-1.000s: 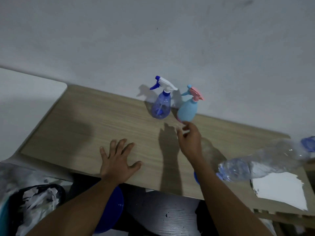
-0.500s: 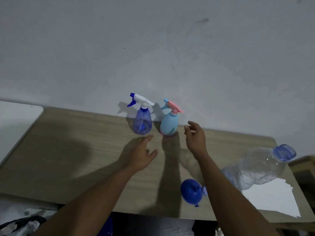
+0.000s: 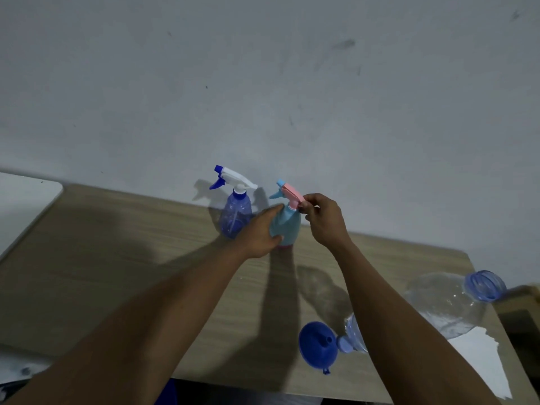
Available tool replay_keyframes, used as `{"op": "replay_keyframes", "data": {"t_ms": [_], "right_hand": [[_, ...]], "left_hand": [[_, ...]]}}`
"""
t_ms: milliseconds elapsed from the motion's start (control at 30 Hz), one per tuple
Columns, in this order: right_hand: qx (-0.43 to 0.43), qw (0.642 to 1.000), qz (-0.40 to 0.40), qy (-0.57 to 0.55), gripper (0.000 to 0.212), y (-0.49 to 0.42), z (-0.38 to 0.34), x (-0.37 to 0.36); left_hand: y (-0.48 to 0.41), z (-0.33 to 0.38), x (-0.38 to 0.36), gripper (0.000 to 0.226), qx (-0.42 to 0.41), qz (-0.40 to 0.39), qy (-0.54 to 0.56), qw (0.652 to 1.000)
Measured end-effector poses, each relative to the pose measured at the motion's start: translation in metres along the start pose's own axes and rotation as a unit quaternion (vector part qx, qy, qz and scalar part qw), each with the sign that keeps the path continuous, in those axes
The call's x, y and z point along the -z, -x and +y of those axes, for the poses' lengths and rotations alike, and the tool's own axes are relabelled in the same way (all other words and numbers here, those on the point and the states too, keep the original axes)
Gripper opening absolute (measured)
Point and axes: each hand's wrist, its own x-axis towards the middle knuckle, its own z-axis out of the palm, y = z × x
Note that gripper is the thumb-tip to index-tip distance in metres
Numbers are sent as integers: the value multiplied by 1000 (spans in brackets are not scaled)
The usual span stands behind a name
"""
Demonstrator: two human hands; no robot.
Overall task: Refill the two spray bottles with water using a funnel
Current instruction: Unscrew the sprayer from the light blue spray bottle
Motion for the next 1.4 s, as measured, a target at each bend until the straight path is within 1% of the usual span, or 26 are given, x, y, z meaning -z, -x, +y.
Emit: {"op": "replay_keyframes", "data": {"t_ms": [133, 233, 300, 367, 433, 567, 667, 767, 833, 933, 1000, 1033, 1100, 1233, 1400], "right_hand": [[31, 999, 11, 20, 21, 23, -5, 2], [36, 999, 20, 4, 21, 41, -14, 9], [41, 999, 22, -20, 22, 54, -26, 20], [38, 998, 21, -55, 23, 67, -44, 36], [23, 996, 14, -90, 24, 80, -68, 54], [9, 990, -15, -137, 24, 107, -121, 88], [10, 987, -23, -157, 24, 126, -153, 106], [26, 986, -6, -164, 18, 144, -176, 113], [47, 980, -2, -196, 14, 158, -186, 117], [94, 967, -59, -229, 15, 175, -193, 124], [103, 965, -85, -225, 21, 182, -196, 128], [100, 965, -85, -227, 23, 185, -198, 130], [99, 963, -64, -242, 21, 190, -203, 132], [119, 951, 3, -285, 7, 197, -212, 126], [109, 945, 12, -308, 11, 201, -211, 125]], "left_hand": [[24, 10, -3, 73, -13, 18, -29, 999], [49, 17, -2, 76, -24, 42, 8, 999], [68, 25, 2, 73, -40, 48, 41, 997], [90, 38, 10, 69, -59, 38, 93, 993], [114, 55, 21, 69, -62, 8, 150, 987], [159, 84, 40, 84, -77, -45, 220, 972], [187, 106, 51, 90, -99, -52, 235, 966], [210, 124, 58, 89, -110, -35, 243, 963], [222, 133, 63, 87, -118, -19, 240, 963], [234, 143, 70, 86, -134, -4, 234, 963], [240, 149, 74, 84, -144, -10, 227, 963], [243, 152, 76, 83, -146, -14, 229, 962], [248, 158, 78, 82, -150, -19, 230, 961], [252, 165, 78, 81, -152, -18, 236, 960], [257, 166, 77, 83, -158, -14, 222, 962]]}}
